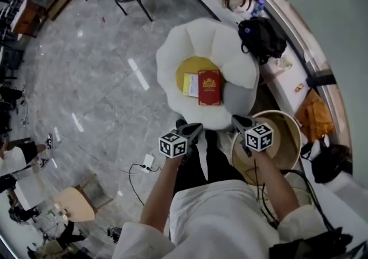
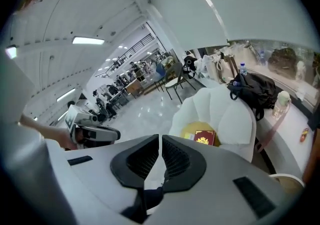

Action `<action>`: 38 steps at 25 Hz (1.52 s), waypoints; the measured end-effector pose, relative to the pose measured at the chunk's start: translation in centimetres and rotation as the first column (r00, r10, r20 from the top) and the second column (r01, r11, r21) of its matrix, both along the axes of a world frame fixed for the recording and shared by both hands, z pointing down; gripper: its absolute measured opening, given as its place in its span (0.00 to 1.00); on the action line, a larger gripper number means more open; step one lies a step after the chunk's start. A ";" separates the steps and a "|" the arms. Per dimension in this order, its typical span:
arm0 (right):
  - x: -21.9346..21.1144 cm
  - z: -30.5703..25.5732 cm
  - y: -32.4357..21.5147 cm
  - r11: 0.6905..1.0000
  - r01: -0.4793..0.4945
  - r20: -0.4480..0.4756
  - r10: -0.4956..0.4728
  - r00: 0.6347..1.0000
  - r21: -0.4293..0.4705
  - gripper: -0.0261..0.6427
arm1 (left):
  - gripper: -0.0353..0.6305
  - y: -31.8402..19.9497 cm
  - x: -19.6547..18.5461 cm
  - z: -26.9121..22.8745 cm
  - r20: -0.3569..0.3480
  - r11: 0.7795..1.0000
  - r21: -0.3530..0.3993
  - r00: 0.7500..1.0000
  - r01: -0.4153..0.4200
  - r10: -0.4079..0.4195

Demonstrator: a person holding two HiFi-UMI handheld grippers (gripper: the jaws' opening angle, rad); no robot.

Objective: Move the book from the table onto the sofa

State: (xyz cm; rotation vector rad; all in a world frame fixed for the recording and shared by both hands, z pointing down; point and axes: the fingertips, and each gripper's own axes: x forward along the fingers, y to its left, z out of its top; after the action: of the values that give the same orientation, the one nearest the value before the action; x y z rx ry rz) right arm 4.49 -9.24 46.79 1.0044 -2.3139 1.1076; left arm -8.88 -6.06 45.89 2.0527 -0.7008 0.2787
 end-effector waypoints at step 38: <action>-7.5 -19.2 20.6 0.938 -0.173 -0.035 0.192 0.981 0.301 0.11 | 0.06 16.3 -11.1 -18.2 0.036 0.948 0.293 0.992 -0.124 0.119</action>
State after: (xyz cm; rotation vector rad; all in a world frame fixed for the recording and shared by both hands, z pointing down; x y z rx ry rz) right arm -3.03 11.38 27.56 1.3691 -2.4211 0.7892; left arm -19.97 10.20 27.72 2.3860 -0.6585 0.2762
